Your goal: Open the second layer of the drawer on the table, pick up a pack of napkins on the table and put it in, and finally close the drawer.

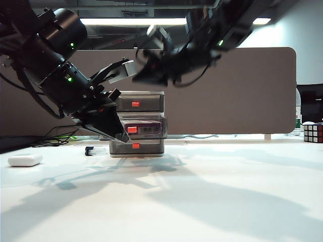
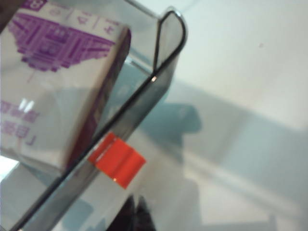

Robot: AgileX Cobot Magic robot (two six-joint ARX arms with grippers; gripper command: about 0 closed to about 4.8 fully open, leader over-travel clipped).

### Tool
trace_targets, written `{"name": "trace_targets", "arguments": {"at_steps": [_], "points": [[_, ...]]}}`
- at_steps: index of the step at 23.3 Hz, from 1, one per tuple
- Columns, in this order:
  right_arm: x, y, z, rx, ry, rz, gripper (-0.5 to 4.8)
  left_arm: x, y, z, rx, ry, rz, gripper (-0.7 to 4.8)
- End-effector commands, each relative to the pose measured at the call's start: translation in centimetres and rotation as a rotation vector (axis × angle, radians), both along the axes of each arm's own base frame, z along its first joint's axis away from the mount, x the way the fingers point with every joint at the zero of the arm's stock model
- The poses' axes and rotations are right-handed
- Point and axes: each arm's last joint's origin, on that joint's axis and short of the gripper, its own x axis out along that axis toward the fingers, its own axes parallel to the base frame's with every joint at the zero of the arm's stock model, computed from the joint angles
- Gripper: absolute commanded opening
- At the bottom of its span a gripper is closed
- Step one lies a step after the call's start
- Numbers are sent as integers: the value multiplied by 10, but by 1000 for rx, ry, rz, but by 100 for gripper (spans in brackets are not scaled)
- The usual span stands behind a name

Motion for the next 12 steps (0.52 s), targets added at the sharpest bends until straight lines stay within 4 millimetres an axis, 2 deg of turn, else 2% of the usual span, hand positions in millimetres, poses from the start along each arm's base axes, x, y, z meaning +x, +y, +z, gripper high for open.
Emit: {"name": "trace_targets", "arguments": {"at_steps": [1,6,12], "points": [[14,6,0,-7,-3,-14,-5,2,-1,5,-19,-47,-4,-6],[18,8,-12,-34,47,-28,-5,8,-2,11,-24,-141,41,-6],[16,7,-18,-70,79,-21,-5,16,-3,18,-21,-265,122,-6]]}}
